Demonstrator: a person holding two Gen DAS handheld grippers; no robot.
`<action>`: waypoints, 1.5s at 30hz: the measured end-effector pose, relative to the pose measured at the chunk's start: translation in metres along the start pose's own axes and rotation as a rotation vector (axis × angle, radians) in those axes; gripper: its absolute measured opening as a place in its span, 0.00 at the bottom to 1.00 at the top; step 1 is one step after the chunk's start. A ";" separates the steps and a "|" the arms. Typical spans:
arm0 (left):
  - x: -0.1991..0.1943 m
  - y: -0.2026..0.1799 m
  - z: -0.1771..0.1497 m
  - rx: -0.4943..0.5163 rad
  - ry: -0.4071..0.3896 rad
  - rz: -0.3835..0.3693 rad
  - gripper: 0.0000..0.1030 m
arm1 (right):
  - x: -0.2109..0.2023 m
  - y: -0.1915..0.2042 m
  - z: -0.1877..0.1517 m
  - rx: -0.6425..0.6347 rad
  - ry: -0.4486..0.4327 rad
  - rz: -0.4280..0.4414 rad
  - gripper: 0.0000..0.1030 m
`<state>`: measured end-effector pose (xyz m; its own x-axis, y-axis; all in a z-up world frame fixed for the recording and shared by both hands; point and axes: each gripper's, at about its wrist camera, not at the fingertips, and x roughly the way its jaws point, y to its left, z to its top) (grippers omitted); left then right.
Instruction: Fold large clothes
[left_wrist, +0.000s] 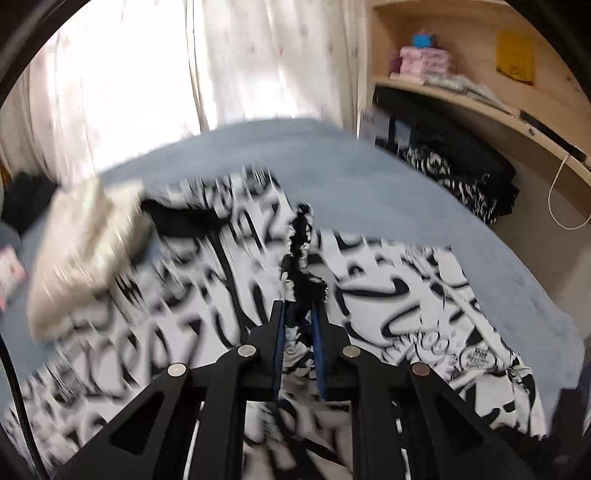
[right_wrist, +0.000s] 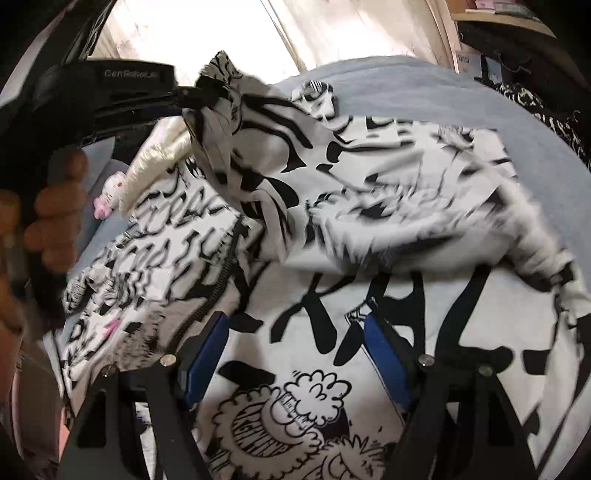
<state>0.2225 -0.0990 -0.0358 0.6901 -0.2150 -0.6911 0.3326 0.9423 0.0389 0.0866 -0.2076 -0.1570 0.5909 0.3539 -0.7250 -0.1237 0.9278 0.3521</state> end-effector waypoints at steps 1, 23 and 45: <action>-0.002 0.011 0.002 0.011 -0.017 0.034 0.08 | -0.006 0.001 0.002 -0.007 -0.013 -0.001 0.74; 0.098 0.147 -0.091 -0.527 0.292 -0.209 0.77 | -0.059 -0.082 0.076 0.192 -0.142 -0.170 0.74; 0.084 0.128 -0.057 -0.293 0.195 0.058 0.06 | 0.053 -0.217 0.168 0.408 0.093 -0.106 0.64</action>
<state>0.2860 0.0180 -0.1300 0.5571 -0.1321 -0.8199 0.0781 0.9912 -0.1067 0.2787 -0.4103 -0.1731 0.5068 0.2858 -0.8133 0.2703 0.8432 0.4647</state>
